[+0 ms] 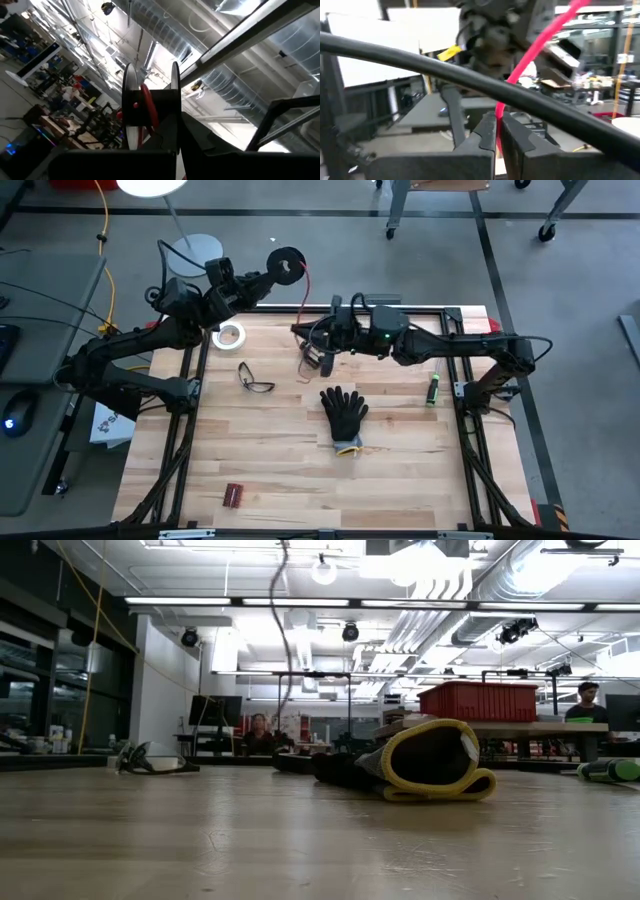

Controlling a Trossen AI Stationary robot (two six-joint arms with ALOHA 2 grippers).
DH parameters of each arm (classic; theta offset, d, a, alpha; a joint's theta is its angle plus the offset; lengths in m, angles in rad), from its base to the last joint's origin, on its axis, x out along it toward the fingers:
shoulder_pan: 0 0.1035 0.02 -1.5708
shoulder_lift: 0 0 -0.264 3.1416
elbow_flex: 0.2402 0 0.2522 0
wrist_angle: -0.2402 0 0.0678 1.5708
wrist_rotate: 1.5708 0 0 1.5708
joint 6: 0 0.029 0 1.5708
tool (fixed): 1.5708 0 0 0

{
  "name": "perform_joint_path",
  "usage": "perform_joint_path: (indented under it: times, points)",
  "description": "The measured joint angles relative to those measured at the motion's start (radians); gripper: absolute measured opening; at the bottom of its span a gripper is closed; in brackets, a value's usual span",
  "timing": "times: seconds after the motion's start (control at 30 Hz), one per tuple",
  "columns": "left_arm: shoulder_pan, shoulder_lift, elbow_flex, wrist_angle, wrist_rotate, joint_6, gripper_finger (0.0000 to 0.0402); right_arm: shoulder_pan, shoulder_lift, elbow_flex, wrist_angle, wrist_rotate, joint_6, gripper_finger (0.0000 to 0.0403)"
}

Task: Coil cords
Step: Coil the orange wire onto the spool

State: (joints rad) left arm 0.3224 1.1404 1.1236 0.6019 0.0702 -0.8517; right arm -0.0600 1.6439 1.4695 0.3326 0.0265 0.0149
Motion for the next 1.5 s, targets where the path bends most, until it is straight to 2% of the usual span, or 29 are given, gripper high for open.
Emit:
perform_joint_path:
  times: [0.27, 0.4, 0.5, 0.63, 0.97, 1.33, 1.5]
  points:
    - [0.025, 0.0, 0.0, 0.002, -0.036, -0.018, 0.0, 0.036, 0.137, 0.262, -0.229, -0.055, -0.106, 0.0001]
    - [0.011, 0.0, 0.0, 0.004, -0.028, -0.149, 0.0, 0.02, 0.188, 0.343, -0.275, -0.092, -0.128, 0.0001]
    - [-0.009, 0.0, 0.0, 0.01, 0.025, -0.298, 0.0, -0.002, 0.21, 0.381, -0.284, -0.142, -0.128, 0.0]
    - [-0.043, -0.003, 0.0, 0.005, 0.081, -0.456, 0.0, -0.02, 0.219, 0.411, -0.289, -0.176, -0.128, 0.0]
    - [-0.094, -0.015, 0.0, -0.018, 0.124, -0.604, 0.0, -0.039, 0.219, 0.444, -0.31, -0.223, -0.128, 0.0]
    - [-0.119, -0.033, 0.001, -0.097, 0.172, -0.647, 0.0, -0.052, 0.219, 0.443, -0.314, -0.244, -0.147, 0.0]
    - [-0.123, -0.101, 0.001, -0.235, 0.207, -0.611, 0.0, -0.074, 0.204, 0.443, -0.306, -0.244, -0.135, 0.0]
